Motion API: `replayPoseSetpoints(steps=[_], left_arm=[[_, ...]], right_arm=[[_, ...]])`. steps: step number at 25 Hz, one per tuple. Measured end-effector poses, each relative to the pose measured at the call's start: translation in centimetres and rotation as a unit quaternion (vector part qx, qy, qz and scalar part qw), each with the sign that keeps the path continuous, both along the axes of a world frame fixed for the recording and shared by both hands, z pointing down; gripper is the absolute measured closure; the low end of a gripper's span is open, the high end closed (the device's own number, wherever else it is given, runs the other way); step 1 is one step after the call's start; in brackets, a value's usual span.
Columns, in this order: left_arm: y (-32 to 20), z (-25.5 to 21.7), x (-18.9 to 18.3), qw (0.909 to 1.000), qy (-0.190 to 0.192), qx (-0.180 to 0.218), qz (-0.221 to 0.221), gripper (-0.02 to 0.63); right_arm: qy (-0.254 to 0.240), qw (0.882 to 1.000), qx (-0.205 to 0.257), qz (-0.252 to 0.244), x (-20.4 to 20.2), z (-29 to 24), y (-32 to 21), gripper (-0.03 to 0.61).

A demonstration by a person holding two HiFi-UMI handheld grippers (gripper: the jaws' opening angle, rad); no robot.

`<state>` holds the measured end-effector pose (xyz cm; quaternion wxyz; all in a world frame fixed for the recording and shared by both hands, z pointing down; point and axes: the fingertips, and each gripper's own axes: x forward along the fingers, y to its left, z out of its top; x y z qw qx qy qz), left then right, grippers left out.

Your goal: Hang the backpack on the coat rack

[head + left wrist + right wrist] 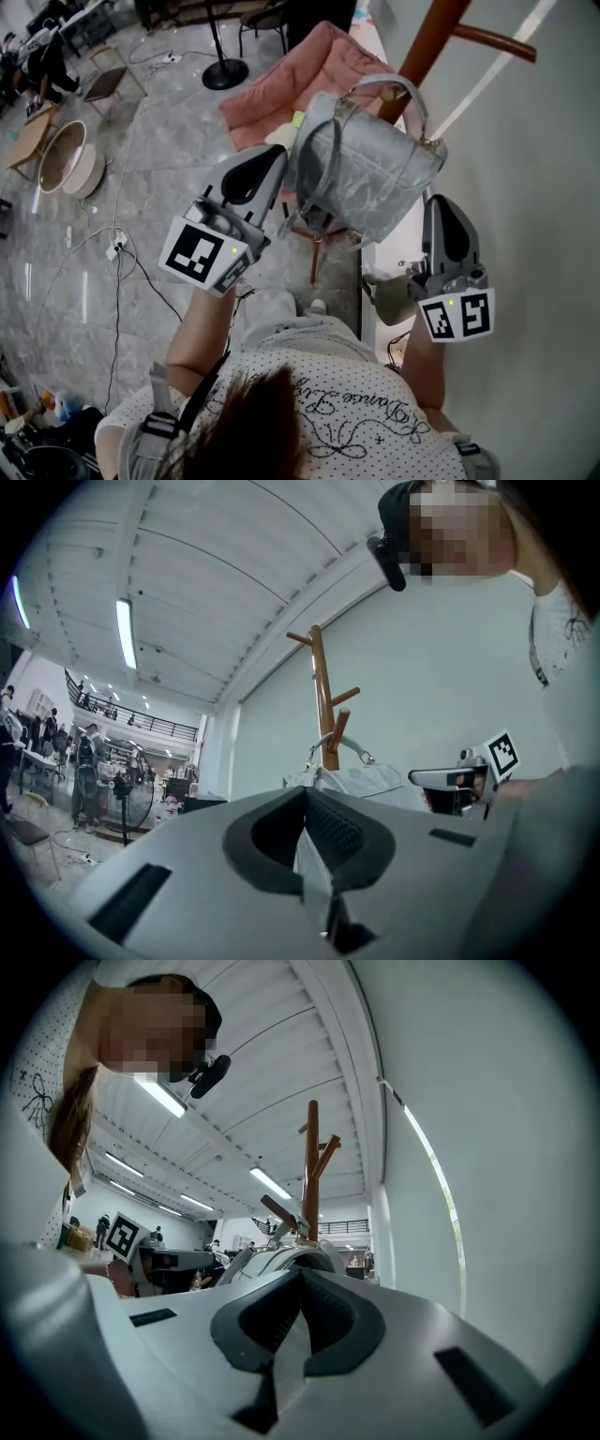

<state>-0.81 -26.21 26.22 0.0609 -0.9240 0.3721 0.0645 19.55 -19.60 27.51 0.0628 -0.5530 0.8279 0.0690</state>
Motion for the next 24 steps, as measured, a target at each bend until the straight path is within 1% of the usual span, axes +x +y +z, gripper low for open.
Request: replayPoseSetpoints(steps=[12, 24], left_arm=[[-0.18, 0.18, -0.39, 1.0, 0.002, -0.003, -0.003, 0.611], [-0.05, -0.37, 0.0, 1.0, 0.006, -0.005, 0.004, 0.611]], right_arm=[[0.001, 1.0, -0.002, 0.019, 0.18, 0.09, 0.0, 0.568], [0.002, 1.0, 0.001, 0.022, 0.46, -0.62, 0.45, 0.566]])
